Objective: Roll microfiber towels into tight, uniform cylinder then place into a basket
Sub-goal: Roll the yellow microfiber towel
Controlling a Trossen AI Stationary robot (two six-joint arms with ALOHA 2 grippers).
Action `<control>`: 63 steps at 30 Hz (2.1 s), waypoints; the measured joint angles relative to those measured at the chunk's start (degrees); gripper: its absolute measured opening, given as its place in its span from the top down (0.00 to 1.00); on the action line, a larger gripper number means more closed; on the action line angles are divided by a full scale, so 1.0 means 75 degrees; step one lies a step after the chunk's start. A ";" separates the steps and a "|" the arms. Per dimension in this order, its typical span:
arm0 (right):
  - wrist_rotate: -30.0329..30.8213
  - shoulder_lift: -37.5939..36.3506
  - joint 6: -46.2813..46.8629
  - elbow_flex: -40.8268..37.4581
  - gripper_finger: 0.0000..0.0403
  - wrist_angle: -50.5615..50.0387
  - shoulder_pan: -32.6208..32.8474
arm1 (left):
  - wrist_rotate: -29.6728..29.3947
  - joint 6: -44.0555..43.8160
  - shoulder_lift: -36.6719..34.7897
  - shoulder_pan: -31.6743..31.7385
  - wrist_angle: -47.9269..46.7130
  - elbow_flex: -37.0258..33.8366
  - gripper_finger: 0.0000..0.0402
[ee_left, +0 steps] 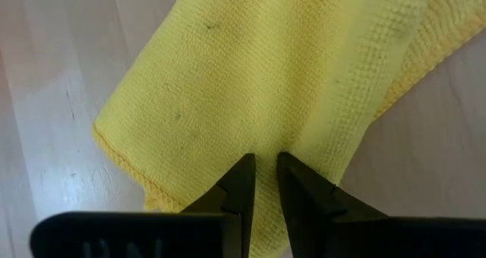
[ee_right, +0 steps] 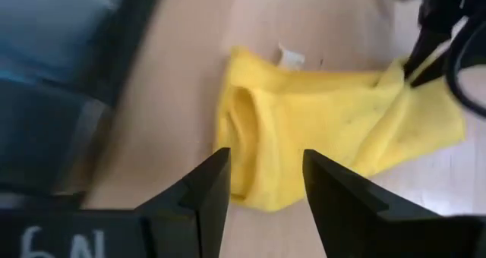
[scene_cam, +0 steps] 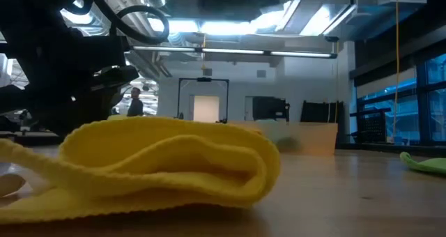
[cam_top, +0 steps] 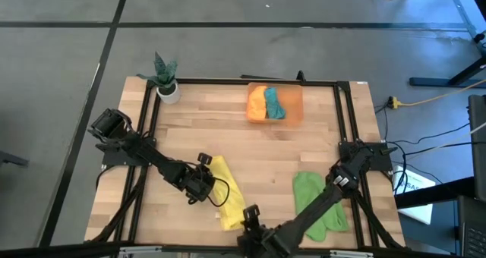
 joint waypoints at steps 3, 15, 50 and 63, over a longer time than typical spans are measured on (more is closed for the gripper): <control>-0.0255 -0.0040 0.0018 0.0093 0.59 -0.0037 0.0176 | 0.0009 -0.0088 0.0000 0.0000 0.0003 0.0000 0.86; -0.0139 0.0013 0.0381 -0.1168 0.59 -0.0227 0.0116 | 0.0029 -0.0145 0.0000 0.0015 0.0007 0.0000 0.86; 0.0420 0.0004 -0.0479 -0.1924 0.95 0.1634 -0.0387 | 0.0032 -0.0146 0.0000 0.0015 0.0009 0.0006 0.86; 0.0957 -0.0040 0.0158 -0.0837 0.97 0.0961 -0.1139 | 0.0030 -0.0146 0.0000 0.0012 0.0008 0.0006 0.86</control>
